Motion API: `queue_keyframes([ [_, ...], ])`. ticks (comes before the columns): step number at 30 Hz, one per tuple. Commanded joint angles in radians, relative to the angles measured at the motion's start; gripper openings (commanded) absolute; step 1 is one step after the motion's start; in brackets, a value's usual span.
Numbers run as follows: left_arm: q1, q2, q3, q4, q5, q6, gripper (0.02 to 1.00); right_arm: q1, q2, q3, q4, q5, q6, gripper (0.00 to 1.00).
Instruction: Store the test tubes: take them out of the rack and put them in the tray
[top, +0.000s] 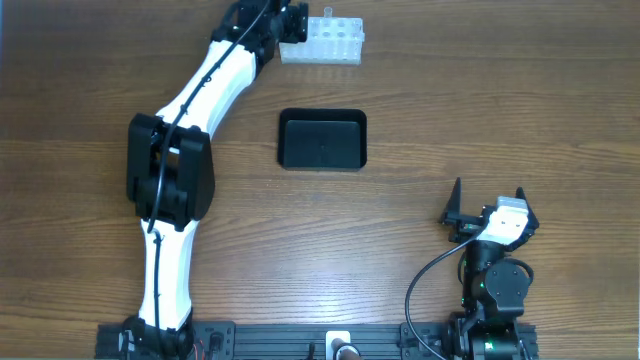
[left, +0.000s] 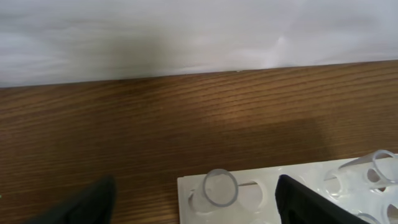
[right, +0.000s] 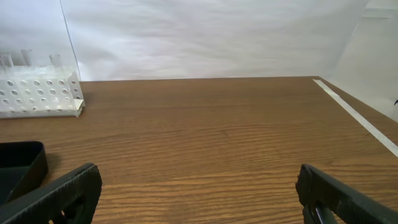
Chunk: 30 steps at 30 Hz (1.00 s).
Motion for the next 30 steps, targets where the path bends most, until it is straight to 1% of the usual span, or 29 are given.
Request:
queue_keyframes([
  [1,-0.011,0.022,0.027,-0.003,-0.043,-0.002,0.770,-0.007,-0.005,-0.006,-0.003,-0.004,-0.002,0.991],
  [5,-0.014,0.023,0.027,-0.003,-0.047,-0.003,0.726,-0.007,-0.005,-0.006,-0.003,-0.004,-0.002,0.993],
  [7,-0.014,0.025,0.027,-0.003,-0.047,-0.003,0.689,-0.007,-0.005,-0.006,-0.003,-0.004,-0.002,0.991],
  [13,-0.014,0.043,0.027,-0.003,-0.047,-0.003,0.649,-0.007,-0.005,-0.006,-0.003,-0.004,-0.002,0.991],
  [16,-0.014,0.045,0.027,0.002,-0.046,-0.003,0.610,-0.007,-0.005,-0.006,-0.003,-0.004,-0.002,0.991],
  [20,-0.016,0.045,0.027,0.015,-0.046,-0.003,0.551,-0.007,-0.005,-0.006,-0.003,-0.004,-0.002,0.993],
  [26,-0.021,0.045,0.027,0.027,-0.046,-0.003,0.400,-0.007,-0.005,-0.006,-0.003,-0.004,-0.002,0.993],
  [30,-0.024,0.045,0.027,0.031,-0.046,-0.003,0.369,-0.007,-0.005,-0.006,-0.003,-0.004,-0.002,0.991],
])
